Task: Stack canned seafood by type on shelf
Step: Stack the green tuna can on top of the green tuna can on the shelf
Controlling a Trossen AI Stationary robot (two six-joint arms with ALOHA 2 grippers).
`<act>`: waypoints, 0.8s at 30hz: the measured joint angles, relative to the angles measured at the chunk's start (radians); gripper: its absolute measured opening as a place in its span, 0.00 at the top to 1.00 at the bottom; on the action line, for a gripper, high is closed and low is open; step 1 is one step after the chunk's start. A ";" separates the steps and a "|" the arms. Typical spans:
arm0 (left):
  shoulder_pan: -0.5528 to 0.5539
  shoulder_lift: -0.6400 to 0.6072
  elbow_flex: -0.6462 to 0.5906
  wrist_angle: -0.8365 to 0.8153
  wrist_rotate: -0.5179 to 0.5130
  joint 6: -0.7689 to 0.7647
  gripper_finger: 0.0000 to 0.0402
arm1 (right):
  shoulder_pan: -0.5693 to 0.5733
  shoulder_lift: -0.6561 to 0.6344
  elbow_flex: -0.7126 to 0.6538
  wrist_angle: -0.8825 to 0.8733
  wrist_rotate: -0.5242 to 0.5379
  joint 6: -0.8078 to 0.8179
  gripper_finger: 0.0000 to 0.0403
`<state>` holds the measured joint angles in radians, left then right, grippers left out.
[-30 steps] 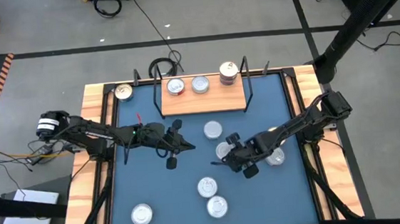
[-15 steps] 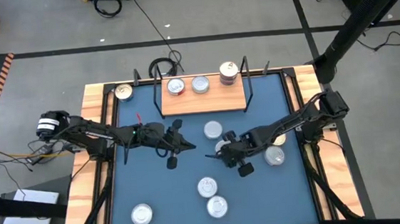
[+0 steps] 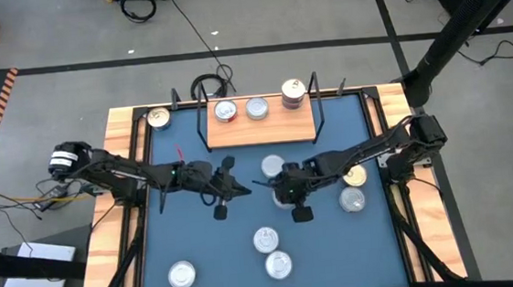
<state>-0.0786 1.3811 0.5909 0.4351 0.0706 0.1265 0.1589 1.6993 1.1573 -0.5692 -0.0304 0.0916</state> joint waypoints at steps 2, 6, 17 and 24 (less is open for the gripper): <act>-0.010 0.023 0.000 0.006 -0.033 0.005 0.93 | -0.001 -0.002 0.011 -0.041 -0.004 0.006 1.00; 0.002 0.073 0.000 0.045 -0.082 -0.024 0.91 | 0.032 -0.009 0.008 -0.101 -0.008 0.012 0.99; 0.097 0.293 0.006 0.268 0.047 -0.180 0.99 | 0.094 -0.009 -0.145 -0.070 0.199 0.131 0.99; 0.097 0.436 0.060 0.291 -0.024 -0.182 1.00 | 0.063 -0.001 -0.221 0.054 0.224 0.139 0.99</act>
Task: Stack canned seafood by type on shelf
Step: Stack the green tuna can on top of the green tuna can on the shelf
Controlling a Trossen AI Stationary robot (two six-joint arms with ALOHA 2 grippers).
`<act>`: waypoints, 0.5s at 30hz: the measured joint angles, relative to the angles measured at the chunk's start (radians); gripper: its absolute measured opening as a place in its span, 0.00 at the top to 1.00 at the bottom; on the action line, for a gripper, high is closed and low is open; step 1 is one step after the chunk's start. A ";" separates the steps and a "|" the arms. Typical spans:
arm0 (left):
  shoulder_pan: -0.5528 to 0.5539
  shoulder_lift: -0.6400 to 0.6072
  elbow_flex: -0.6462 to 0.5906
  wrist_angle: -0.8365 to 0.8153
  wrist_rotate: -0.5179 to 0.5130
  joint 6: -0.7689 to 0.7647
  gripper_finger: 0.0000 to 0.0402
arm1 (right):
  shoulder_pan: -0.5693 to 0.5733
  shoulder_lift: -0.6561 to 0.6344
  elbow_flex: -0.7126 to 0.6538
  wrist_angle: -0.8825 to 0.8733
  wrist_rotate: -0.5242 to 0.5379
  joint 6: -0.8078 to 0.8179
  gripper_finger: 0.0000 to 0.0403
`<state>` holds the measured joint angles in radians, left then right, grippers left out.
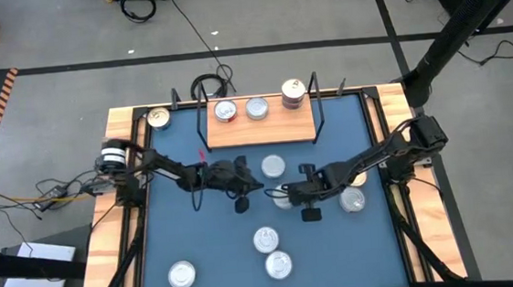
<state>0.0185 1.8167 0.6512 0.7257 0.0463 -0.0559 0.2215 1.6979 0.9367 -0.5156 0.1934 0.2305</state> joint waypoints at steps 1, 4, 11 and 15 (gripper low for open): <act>0.000 0.016 0.005 0.019 0.000 0.000 1.00 | -0.005 0.001 -0.004 0.021 0.002 -0.003 0.99; 0.000 0.050 0.022 0.043 0.013 -0.002 1.00 | -0.019 0.000 -0.010 0.110 0.002 -0.014 0.99; -0.019 0.079 0.029 0.044 0.071 -0.003 1.00 | -0.036 0.000 -0.010 0.166 -0.010 -0.024 0.99; -0.026 0.080 0.028 0.040 0.071 -0.003 1.00 | -0.034 0.000 -0.010 0.156 -0.063 -0.014 0.99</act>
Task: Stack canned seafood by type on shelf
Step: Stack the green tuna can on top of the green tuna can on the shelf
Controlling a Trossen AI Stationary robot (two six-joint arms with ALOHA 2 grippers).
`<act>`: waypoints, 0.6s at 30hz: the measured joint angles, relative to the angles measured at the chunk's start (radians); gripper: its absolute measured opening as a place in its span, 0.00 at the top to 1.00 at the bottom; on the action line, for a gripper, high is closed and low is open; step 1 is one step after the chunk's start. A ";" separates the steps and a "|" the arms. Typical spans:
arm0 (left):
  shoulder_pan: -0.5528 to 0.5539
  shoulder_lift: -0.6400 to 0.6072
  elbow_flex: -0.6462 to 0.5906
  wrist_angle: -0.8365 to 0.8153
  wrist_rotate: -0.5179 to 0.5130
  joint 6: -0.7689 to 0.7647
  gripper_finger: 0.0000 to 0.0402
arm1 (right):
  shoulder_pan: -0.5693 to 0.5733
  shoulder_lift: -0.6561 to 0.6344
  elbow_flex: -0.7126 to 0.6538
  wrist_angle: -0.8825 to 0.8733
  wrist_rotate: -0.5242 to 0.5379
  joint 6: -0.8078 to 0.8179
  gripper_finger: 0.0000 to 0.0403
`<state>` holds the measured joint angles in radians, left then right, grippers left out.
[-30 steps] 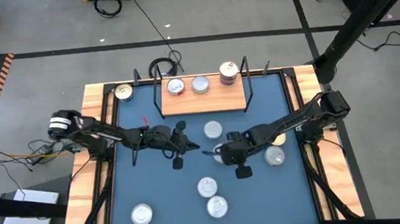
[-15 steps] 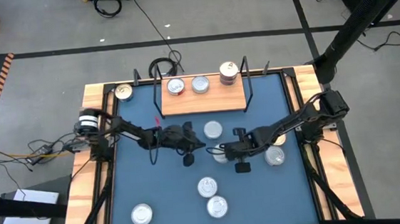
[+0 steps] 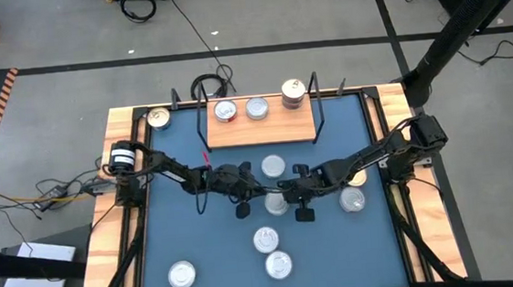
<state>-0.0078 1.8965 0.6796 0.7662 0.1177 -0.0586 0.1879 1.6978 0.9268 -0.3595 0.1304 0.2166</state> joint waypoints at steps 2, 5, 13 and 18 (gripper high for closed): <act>-0.001 0.000 0.000 -0.002 0.000 0.001 1.00 | 0.015 -0.004 0.000 -0.028 -0.015 0.023 0.99; -0.001 0.000 0.000 -0.003 0.000 0.003 1.00 | 0.049 -0.016 0.000 -0.027 -0.001 0.052 0.99; -0.001 0.000 -0.001 -0.002 0.000 0.027 1.00 | 0.111 0.004 0.000 0.091 -0.019 0.055 0.99; 0.000 0.000 -0.001 -0.002 -0.007 0.032 1.00 | 0.115 0.070 0.000 0.175 -0.001 0.047 0.99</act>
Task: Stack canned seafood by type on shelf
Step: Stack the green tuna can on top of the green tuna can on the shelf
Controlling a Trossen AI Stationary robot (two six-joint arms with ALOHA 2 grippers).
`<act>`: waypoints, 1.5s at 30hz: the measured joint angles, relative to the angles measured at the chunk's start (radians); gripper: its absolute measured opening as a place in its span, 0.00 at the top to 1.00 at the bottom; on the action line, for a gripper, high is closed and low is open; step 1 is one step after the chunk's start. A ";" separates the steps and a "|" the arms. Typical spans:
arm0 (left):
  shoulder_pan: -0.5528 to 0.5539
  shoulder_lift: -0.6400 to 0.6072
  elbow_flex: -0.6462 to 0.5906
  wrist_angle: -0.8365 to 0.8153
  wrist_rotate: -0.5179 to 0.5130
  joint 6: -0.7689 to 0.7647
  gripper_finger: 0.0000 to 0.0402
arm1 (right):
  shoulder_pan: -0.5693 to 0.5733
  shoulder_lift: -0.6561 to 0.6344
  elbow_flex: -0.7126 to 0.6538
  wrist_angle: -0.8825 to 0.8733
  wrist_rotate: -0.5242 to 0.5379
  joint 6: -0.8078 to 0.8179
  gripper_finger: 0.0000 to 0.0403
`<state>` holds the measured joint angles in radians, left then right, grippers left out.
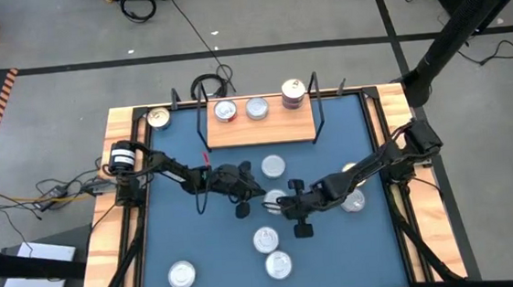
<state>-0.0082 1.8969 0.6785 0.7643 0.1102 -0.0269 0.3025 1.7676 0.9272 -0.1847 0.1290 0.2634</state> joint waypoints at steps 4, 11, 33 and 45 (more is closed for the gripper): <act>0.001 0.000 -0.001 -0.001 -0.007 0.000 1.00 | 0.022 0.014 0.000 0.011 0.111 0.019 0.99; 0.002 0.000 -0.002 -0.003 -0.016 0.023 1.00 | 0.031 -0.051 0.000 0.008 0.162 0.076 0.99; 0.001 0.000 -0.002 0.003 -0.063 0.054 1.00 | -0.001 -0.074 0.027 -0.004 0.169 0.105 0.99; 0.001 0.000 -0.002 -0.016 -0.060 0.075 1.00 | -0.025 -0.086 0.043 -0.014 0.172 0.137 0.99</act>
<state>-0.0071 1.8973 0.6769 0.7483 0.0499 0.0477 0.2774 1.6812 0.9705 -0.1989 0.3007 0.4007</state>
